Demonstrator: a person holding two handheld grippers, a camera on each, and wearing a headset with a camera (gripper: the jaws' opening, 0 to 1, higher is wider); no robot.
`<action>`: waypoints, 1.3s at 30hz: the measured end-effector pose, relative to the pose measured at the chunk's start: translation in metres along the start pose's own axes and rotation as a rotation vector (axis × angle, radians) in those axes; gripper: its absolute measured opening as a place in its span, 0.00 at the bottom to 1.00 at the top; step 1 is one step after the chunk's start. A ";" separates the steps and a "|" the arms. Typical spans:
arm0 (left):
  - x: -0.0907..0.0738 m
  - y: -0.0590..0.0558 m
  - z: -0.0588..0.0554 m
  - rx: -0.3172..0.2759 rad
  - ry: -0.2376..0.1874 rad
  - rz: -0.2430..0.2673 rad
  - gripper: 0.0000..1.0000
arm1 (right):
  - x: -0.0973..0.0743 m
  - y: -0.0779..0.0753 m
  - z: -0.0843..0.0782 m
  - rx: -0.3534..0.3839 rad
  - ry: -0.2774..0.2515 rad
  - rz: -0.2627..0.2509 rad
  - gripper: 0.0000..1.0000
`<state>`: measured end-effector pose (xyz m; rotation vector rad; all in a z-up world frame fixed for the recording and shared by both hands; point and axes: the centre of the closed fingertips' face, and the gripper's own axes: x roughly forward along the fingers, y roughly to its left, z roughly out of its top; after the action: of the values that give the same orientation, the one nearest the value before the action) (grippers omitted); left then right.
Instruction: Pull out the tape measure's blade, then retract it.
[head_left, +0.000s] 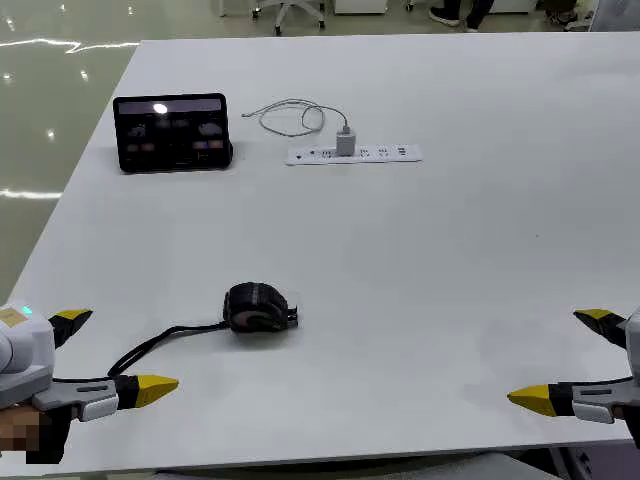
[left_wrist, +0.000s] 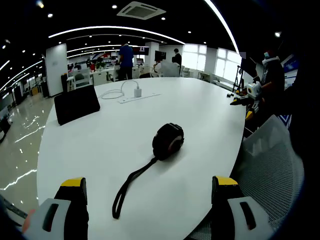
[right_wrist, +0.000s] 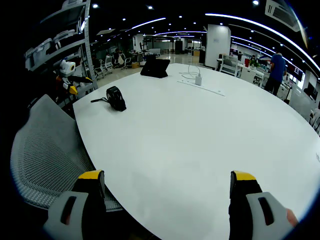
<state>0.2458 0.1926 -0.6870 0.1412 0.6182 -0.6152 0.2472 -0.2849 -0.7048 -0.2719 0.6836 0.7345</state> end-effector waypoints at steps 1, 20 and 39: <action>0.000 0.001 -0.001 0.001 0.002 0.002 1.00 | 0.000 0.000 0.000 -0.004 -0.002 -0.003 1.00; -0.001 0.002 0.004 0.013 -0.010 -0.008 1.00 | -0.001 0.002 0.005 -0.010 -0.012 0.001 1.00; 0.000 0.001 0.027 0.093 -0.100 -0.050 1.00 | 0.001 0.001 0.020 -0.013 -0.057 -0.030 1.00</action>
<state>0.2602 0.1853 -0.6651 0.1818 0.4976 -0.6953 0.2559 -0.2744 -0.6906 -0.2715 0.6194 0.7152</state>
